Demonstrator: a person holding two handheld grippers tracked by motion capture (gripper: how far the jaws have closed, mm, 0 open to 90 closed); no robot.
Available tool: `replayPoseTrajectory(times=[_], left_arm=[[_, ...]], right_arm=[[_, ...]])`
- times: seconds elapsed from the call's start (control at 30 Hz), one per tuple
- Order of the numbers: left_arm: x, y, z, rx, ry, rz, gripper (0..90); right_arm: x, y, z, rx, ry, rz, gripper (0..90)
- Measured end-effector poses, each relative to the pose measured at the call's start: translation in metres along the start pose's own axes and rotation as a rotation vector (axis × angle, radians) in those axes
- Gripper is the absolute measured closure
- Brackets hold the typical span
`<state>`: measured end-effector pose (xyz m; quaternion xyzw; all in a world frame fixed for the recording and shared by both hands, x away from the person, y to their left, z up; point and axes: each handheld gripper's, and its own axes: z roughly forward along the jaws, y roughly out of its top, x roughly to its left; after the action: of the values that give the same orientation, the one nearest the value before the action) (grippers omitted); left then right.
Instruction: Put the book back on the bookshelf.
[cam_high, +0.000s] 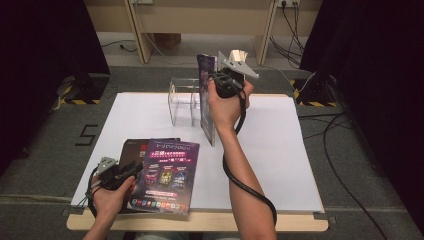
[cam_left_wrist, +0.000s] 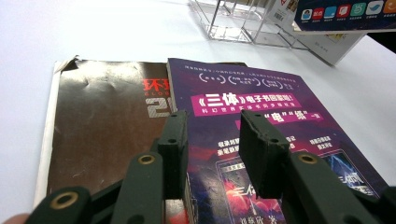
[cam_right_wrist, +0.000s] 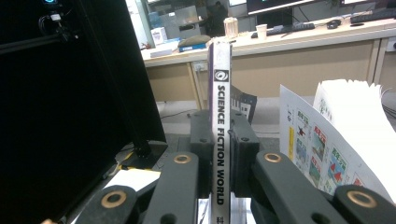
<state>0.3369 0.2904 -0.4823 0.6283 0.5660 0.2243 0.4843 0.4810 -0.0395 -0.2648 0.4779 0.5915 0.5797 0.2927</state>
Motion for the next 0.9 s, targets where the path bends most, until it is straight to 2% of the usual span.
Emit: replayPoseTrajectory(times=[0.63,0.9], left_arm=[[0.001,0.0,-0.001,-0.002,0.002,0.001,62.1],[0.002,0.004,-0.003,-0.022,0.004,0.0,62.1]], right_arm=[[-0.003,0.008,0.012,-0.012,-0.013,0.004,83.4],[-0.001,0.014,0.024,0.0,-0.017,-0.001,83.4]])
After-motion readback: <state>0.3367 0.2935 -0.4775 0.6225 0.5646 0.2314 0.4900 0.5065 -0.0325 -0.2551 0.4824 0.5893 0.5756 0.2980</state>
